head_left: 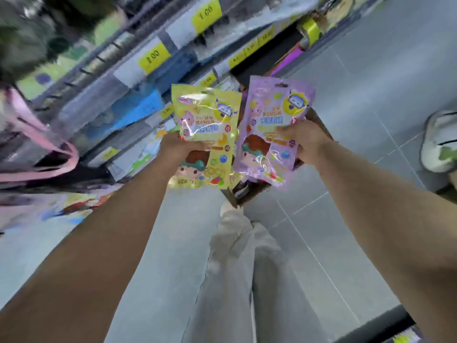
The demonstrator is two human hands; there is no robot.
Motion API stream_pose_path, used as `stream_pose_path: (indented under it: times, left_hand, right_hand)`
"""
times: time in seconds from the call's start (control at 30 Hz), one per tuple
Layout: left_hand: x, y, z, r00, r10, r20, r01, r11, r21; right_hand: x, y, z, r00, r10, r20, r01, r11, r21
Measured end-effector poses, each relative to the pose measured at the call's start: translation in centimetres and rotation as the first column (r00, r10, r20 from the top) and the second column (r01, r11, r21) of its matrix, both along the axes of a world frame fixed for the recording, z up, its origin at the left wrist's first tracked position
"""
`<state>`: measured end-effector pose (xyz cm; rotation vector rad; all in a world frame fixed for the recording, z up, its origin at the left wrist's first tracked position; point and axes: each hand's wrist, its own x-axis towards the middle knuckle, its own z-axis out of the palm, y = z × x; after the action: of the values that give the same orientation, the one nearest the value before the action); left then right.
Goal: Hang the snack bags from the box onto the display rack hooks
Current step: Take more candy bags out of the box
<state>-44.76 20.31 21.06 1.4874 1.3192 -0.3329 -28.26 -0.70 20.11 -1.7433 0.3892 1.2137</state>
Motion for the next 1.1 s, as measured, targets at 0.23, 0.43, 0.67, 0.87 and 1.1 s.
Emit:
stream_pose_path:
  times: [0.23, 0.43, 0.67, 0.87, 1.1]
  left_hand:
    - [-8.7, -1.3, 14.6, 0.914, 0.261, 0.31, -0.226, 0.963, -0.145]
    - [-17.1, -1.6, 24.0, 0.829, 0.374, 0.415, -0.359, 0.926, -0.117]
    - [-24.8, -0.2, 28.7, 0.835, 0.392, 0.387, -0.451, 0.89, 0.071]
    - [-31.8, 6.6, 31.7, 0.851, 0.296, 0.433, -0.491, 0.739, 0.461]
    - [-36.9, 12.7, 33.7, 0.982, -0.013, 0.188, -0.144, 0.593, 0.792]
  right_hand:
    - [-7.6, 5.3, 16.8, 0.966, 0.185, 0.18, -0.204, 0.974, 0.093]
    - [-15.7, 9.3, 26.7, 0.896, 0.398, 0.196, -0.436, 0.872, 0.222]
    - [-23.9, 14.0, 33.0, 0.766, 0.543, 0.343, -0.619, 0.768, 0.165]
    - [-30.0, 18.1, 35.5, 0.672, 0.619, 0.407, -0.704, 0.704, 0.092]
    - [-36.2, 21.9, 35.0, 0.742, 0.523, 0.419, -0.619, 0.774, 0.131]
